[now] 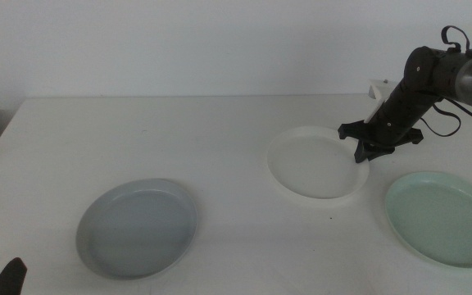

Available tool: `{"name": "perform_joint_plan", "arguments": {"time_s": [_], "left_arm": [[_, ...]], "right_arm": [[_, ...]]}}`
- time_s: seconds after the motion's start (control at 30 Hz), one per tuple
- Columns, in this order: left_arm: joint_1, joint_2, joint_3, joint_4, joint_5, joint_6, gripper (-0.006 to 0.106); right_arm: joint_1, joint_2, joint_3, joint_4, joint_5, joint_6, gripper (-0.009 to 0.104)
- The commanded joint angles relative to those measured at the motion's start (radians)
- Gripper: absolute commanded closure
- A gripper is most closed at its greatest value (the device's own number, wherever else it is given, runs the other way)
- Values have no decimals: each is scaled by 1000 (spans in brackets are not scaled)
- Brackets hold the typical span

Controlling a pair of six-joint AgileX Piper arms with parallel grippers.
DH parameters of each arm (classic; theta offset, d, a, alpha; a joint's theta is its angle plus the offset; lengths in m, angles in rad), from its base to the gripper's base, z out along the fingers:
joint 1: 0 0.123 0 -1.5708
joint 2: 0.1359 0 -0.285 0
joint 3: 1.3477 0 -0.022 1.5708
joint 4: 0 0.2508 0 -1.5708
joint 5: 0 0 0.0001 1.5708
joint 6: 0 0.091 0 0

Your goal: Stack the three bowls on top of each other.

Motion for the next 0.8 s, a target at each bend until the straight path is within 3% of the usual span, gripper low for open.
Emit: {"name": "perform_joint_plan", "arguments": {"time_s": [0.0,0.13,0.47,0.77], "left_arm": [[-1,-14,-5,-3,-78,-4,-4],[-1,-14,-5,-3,-78,-4,-4],[-1,-14,-5,-3,-78,-4,-4],[-1,-14,-5,-3,-78,-4,-4]], "right_arm": [[4,-93,-22,0,-11,-11,96],[42,-227,53,5,-43,-38,96],[179,-535,493,70,-245,-40,96],[260,-573,724,121,-359,-47,96]]}}
